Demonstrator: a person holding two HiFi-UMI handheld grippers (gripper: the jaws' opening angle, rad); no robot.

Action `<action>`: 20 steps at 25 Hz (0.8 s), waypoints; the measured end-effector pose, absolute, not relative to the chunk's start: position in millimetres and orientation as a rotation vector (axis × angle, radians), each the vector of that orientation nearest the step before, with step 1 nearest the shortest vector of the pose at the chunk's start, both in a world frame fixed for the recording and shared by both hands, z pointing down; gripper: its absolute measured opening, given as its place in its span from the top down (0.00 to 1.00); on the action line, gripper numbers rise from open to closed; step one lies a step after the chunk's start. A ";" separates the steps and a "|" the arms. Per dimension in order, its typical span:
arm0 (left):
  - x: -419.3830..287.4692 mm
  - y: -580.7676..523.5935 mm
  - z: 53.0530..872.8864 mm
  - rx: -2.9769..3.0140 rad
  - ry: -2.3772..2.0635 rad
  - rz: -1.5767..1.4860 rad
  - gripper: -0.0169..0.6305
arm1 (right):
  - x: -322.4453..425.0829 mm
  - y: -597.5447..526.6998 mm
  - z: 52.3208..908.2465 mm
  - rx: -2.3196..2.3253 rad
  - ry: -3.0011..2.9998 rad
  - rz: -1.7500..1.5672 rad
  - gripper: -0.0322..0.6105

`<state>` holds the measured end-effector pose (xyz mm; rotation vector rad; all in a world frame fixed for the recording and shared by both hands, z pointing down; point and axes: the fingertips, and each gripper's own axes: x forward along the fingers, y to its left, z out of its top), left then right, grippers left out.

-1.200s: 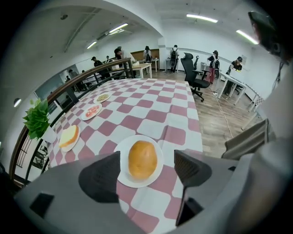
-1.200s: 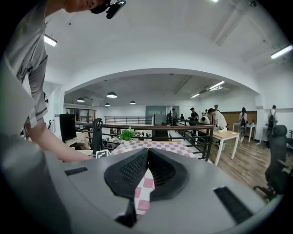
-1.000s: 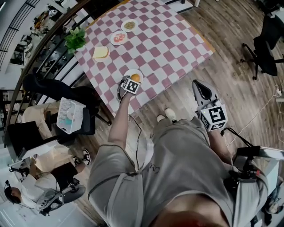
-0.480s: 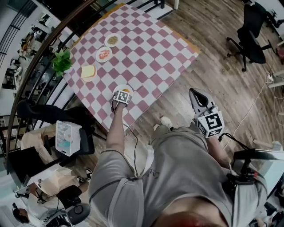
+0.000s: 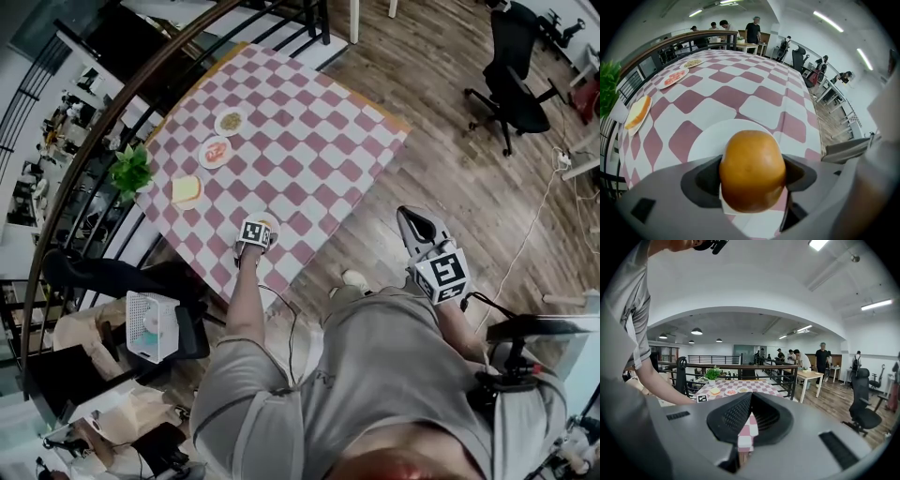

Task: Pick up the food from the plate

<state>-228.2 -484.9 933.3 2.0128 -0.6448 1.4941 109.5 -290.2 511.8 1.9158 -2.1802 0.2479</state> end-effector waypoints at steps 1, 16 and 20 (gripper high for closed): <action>-227.6 -486.1 933.4 2.019 -0.644 1.493 0.39 | 108.1 -292.0 511.3 1.912 -2.184 0.244 0.93; -233.1 -480.0 933.2 2.043 -0.681 1.462 0.41 | 77.0 -293.4 512.3 1.787 -2.286 0.236 0.93; -229.3 -481.7 929.8 2.029 -0.724 1.443 0.41 | 75.2 -296.3 506.4 1.769 -2.311 0.221 0.93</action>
